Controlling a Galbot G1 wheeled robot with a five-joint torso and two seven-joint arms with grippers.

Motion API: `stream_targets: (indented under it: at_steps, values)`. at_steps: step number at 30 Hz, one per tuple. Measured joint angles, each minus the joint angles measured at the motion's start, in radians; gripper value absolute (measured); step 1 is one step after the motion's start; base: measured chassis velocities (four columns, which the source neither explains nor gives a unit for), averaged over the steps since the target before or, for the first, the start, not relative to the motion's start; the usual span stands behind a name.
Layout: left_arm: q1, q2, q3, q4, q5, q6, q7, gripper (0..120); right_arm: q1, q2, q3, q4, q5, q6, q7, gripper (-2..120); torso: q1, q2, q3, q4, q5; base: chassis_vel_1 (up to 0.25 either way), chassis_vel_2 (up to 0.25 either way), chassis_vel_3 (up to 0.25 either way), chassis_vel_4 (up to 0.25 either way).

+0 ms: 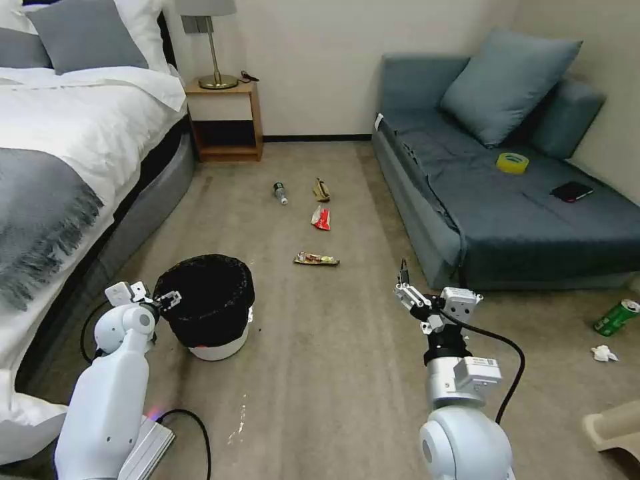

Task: Pick up the trash bin, then pick up the garbage on the floor and place it into the trash bin.

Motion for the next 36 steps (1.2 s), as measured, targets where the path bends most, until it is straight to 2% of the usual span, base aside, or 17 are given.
stream_targets:
  at_steps: [1, 2, 4, 5, 7, 11, 12, 13, 14, 15, 17, 19, 21, 27, 36]
  values:
    - [-0.001, -0.001, 0.0, 0.001, -0.003, 0.001, -0.002, 88, -0.001, 0.0, 0.001, 0.001, 0.002, 0.0, 0.0, 100, 0.0, 0.0, 0.0, 0.0, 0.0, 0.0, 0.0, 0.0, 0.0]
    - [-0.007, -0.009, 0.0, 0.006, -0.014, 0.005, -0.01, 79, -0.002, 0.0, 0.004, 0.006, 0.008, -0.002, 0.0, 100, 0.0, 0.0, 0.0, -0.0001, 0.0, 0.0, 0.0, 0.0, 0.0]
    - [-0.008, -0.017, -0.001, 0.008, -0.02, 0.008, -0.013, 72, -0.004, 0.0, 0.01, 0.008, 0.011, -0.003, 0.001, 100, 0.0, 0.0, 0.0, -0.0001, 0.0001, 0.0, 0.0, 0.0, 0.0]
    - [-0.008, -0.017, -0.001, 0.008, -0.02, 0.008, -0.013, 72, -0.004, 0.0, 0.01, 0.008, 0.011, -0.003, 0.001, 100, 0.0, 0.0, 0.0, -0.0001, 0.0001, 0.0, 0.0, 0.0, 0.0]
    - [-0.013, -0.029, -0.006, 0.02, -0.022, 0.009, -0.019, 61, -0.009, 0.0, 0.018, 0.013, 0.02, -0.003, 0.002, 100, 0.0, 0.0, 0.0, 0.0001, 0.0007, 0.0, 0.0, 0.0, 0.0]
    - [-0.018, -0.034, -0.007, 0.027, -0.025, 0.009, -0.024, 52, -0.012, 0.0, 0.023, 0.016, 0.021, -0.003, 0.002, 100, 0.0, 0.0, 0.0, 0.0002, 0.001, 0.0, 0.0, 0.0, 0.0]
    - [-0.02, -0.038, -0.008, 0.03, -0.026, 0.01, -0.026, 47, -0.016, -0.003, 0.026, 0.018, 0.023, -0.003, 0.002, 100, 0.0, 0.0, 0.0, 0.0003, 0.0011, 0.0, 0.0, 0.0, 0.0]
    - [-0.021, -0.051, -0.018, 0.039, -0.027, 0.01, -0.031, 32, -0.018, -0.007, 0.032, 0.019, 0.027, -0.003, 0.003, 100, 0.0, 0.0, 0.0, 0.0003, 0.0014, 0.0, 0.0, 0.0, 0.0]
    - [-0.017, -0.054, -0.026, 0.039, -0.027, 0.01, -0.031, 26, -0.018, -0.006, 0.031, 0.019, 0.027, -0.003, 0.003, 100, 0.0, 0.0, 0.0, 0.0003, 0.0013, 0.0, 0.0, 0.0, 0.0]
    - [-0.017, -0.054, -0.026, 0.039, -0.027, 0.01, -0.031, 26, -0.018, -0.006, 0.031, 0.019, 0.027, -0.003, 0.003, 100, 0.0, 0.0, 0.0, 0.0003, 0.0013, 0.0, 0.0, 0.0, 0.0]
    - [-0.009, -0.055, -0.036, 0.034, -0.028, 0.01, -0.029, 15, -0.018, -0.005, 0.027, 0.017, 0.027, -0.003, 0.003, 100, 0.0, 0.0, 0.0, 0.0002, 0.0005, 0.0, 0.0, 0.0, 0.0]
    - [-0.007, -0.055, -0.039, 0.032, -0.028, 0.011, -0.029, 12, -0.017, -0.005, 0.026, 0.015, 0.027, -0.003, 0.003, 100, 0.0, 0.0, 0.0, 0.0002, 0.0003, 0.0, 0.0, 0.0, 0.0]
    - [0.001, -0.055, -0.048, 0.025, -0.03, 0.013, -0.028, 4, -0.014, -0.005, 0.024, 0.01, 0.027, -0.003, 0.003, 100, 0.0, 0.0, 0.0, 0.0, 0.0, 0.0, 0.0, 0.0, 0.0]
    - [0.018, -0.06, -0.075, -0.002, -0.041, 0.014, -0.033, 2, -0.003, -0.012, 0.021, -0.001, 0.044, -0.003, 0.004, 100, 0.0, 0.0, 0.0, -0.0002, -0.0009, 0.0, 0.0, 0.0, 0.0]
    - [0.029, -0.062, -0.087, -0.032, -0.046, 0.013, -0.051, 2, 0.012, -0.035, 0.023, -0.003, 0.078, -0.007, 0.008, 100, 0.0, 0.0, 0.0, -0.0004, -0.001, 0.0, 0.0, 0.0, 0.0]
